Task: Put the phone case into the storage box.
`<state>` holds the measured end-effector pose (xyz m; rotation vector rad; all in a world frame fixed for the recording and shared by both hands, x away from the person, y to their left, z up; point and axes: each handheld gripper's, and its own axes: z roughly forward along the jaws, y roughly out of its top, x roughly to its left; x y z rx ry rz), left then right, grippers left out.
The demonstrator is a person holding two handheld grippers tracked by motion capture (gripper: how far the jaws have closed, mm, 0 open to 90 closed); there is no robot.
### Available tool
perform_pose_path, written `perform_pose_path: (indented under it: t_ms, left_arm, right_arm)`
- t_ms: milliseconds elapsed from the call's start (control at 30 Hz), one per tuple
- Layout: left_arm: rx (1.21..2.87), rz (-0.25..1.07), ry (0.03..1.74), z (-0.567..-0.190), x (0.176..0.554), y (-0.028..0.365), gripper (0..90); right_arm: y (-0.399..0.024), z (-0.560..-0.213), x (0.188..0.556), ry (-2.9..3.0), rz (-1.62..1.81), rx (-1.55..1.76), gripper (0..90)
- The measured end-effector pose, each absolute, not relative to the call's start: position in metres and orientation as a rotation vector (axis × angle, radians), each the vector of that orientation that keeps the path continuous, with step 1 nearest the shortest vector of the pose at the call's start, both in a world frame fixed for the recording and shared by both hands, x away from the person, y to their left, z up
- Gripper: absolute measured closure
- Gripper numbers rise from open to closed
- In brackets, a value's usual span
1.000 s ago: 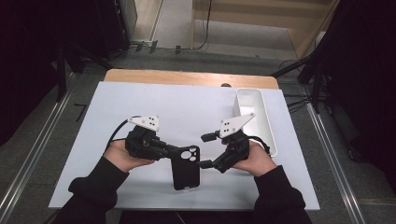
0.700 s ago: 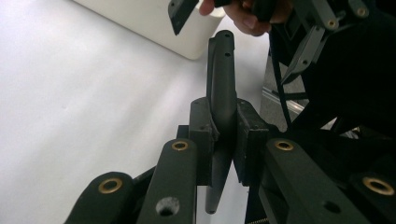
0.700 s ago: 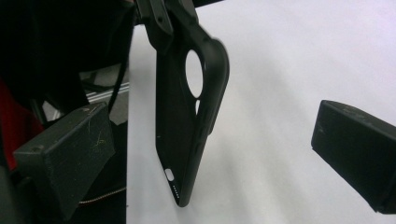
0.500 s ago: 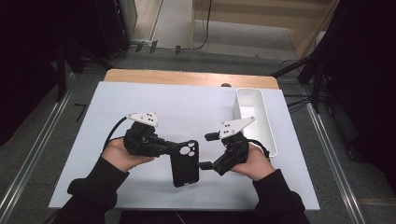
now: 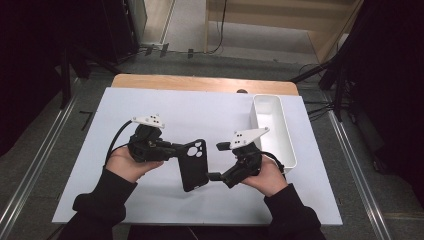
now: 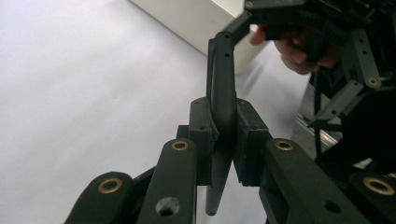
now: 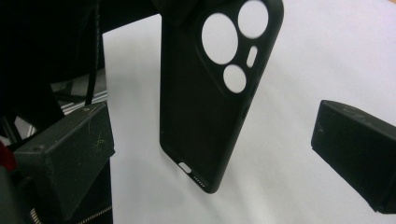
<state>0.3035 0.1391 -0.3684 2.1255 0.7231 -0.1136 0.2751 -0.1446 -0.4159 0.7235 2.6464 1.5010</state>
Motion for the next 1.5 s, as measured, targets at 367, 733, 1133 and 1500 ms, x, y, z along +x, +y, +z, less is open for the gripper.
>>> perform_pose_path:
  t_ms: [367,733,1133,1500]
  left_arm:
    - [2.087,-0.01,0.835,-0.369,0.306,0.142,79.7]
    - [2.051,0.05,0.92,-0.369,0.305,0.14,79.8]
    - [2.032,0.032,0.971,-0.367,0.302,0.136,79.8]
    - [2.044,0.034,0.952,-0.367,0.299,0.131,79.8]
  right_arm:
    - [-0.135,-0.421,0.279,2.521,1.468,0.945,0.0]
    - [-0.12,-0.422,0.275,2.367,1.499,1.062,0.0]
    - [-0.107,-0.422,0.27,2.286,1.47,1.105,0.0]
    - [-0.097,-0.425,0.27,2.267,1.448,1.146,0.0]
